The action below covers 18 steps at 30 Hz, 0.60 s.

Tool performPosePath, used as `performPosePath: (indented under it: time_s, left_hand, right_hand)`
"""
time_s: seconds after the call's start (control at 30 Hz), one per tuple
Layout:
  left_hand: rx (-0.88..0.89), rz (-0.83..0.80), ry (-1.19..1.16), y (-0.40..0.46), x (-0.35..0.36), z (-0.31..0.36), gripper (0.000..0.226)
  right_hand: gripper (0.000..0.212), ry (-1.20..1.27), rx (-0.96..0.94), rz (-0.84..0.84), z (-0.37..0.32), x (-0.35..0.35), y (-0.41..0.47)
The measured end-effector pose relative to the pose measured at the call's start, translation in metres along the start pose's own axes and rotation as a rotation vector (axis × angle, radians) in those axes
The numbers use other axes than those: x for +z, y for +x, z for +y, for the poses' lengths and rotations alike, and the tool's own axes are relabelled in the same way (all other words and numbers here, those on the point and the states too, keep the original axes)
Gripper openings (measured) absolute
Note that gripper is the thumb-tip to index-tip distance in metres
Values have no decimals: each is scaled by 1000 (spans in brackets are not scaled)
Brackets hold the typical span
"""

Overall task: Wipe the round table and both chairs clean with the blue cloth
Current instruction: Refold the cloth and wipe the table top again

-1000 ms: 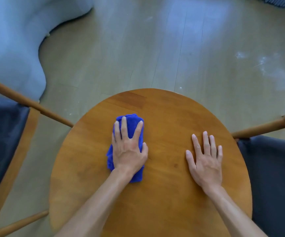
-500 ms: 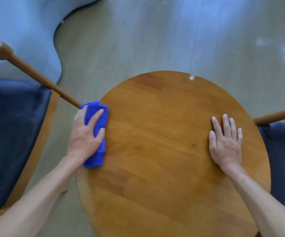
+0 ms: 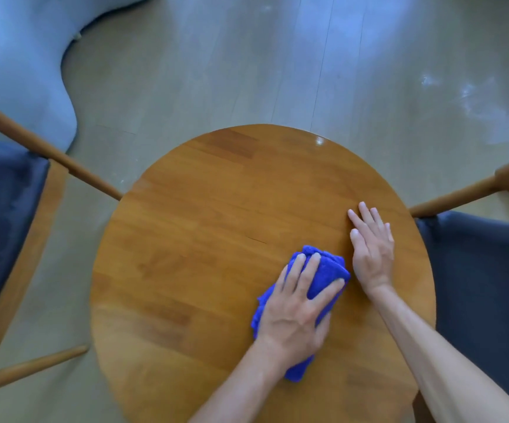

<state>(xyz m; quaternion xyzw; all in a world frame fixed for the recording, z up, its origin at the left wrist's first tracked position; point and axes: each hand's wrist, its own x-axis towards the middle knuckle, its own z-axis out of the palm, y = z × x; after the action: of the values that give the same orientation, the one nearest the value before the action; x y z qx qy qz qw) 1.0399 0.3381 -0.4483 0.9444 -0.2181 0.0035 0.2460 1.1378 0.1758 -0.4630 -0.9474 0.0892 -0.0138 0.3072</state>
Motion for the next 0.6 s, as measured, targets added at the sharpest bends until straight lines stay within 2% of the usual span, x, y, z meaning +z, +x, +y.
performPosePath:
  time_s: [0.07, 0.1, 0.23, 0.3, 0.37, 0.43, 0.53, 0.6]
  left_hand:
    - [59, -21, 20, -15, -22, -42, 54]
    - [15, -9, 44, -26, -37, -71, 53]
    - [-496, 139, 104, -74, -110, -189, 51]
    - [-707, 221, 85, -92, -124, -209, 52]
    - [-819, 289, 101, -100, -114, -195, 52]
    - [-827, 300, 147, -101, -93, -155, 54]
    - [-691, 222, 124, -94, -48, -66, 55]
    - [-533, 150, 74, -75, -17, -5, 57]
  right_hand:
    - [50, -65, -39, -3, 1, 3, -3]
    - [50, -108, -57, -6, 2, 5, -4]
    - [53, -242, -104, 38, 4, 11, -6]
    - [53, -255, -104, 50, 4, 12, -6]
    - [54, -273, -109, 37, 5, 12, -6]
    - [55, -287, -110, 19, 4, 11, -6]
    - [50, -332, -109, -48, 2, 6, -6]
    - [51, -408, -114, -121, 3, -1, -9]
